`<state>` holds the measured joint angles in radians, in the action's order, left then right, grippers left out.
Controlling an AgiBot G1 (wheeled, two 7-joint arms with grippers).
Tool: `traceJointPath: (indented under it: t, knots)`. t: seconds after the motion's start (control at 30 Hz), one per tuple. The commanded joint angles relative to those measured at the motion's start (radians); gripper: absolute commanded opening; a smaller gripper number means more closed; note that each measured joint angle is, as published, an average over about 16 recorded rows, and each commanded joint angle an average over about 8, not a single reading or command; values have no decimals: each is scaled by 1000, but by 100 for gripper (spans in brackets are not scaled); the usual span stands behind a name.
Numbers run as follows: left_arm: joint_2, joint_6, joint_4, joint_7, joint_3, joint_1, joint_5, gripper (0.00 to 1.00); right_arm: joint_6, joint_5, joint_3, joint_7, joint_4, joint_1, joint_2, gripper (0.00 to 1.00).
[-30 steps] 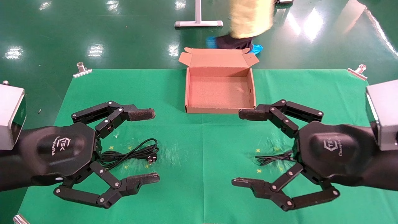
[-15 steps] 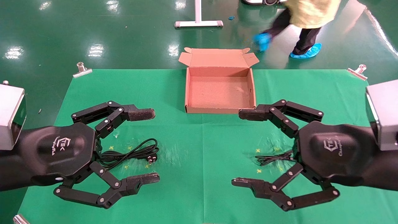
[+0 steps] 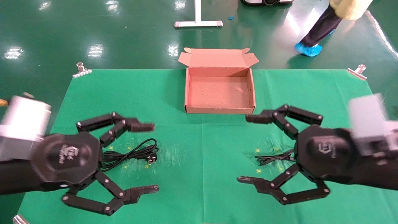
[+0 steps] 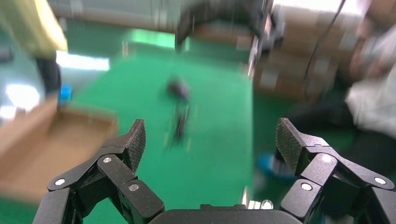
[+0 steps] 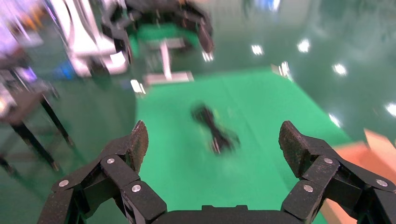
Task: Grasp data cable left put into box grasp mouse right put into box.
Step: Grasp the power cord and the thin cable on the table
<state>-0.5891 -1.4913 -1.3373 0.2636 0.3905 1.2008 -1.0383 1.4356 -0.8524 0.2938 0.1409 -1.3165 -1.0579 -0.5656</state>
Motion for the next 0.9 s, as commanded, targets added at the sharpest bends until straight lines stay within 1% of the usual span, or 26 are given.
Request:
traceJointPath:
  t: [0.03, 0.2, 0.43, 0.67, 0.9]
  knots:
    - [13, -1, -17, 22, 33, 42, -93, 100, -21, -44, 4, -15, -13, 6, 15, 100]
    - [-38, -16, -17, 107, 144, 156, -357, 100, -50, -80, 9, -20, -21, 25, 25, 100]
    - [-132, 3, -16, 188, 254, 245, -623, 100, -61, -87, 8, -23, -27, 37, 32, 100]
    - [-225, 42, -15, 251, 346, 273, -865, 100, -63, -85, 5, -21, -30, 38, 38, 100]
    - [-292, 117, -19, 367, 403, 265, -1104, 100, -60, -86, 2, -20, -31, 37, 47, 100]
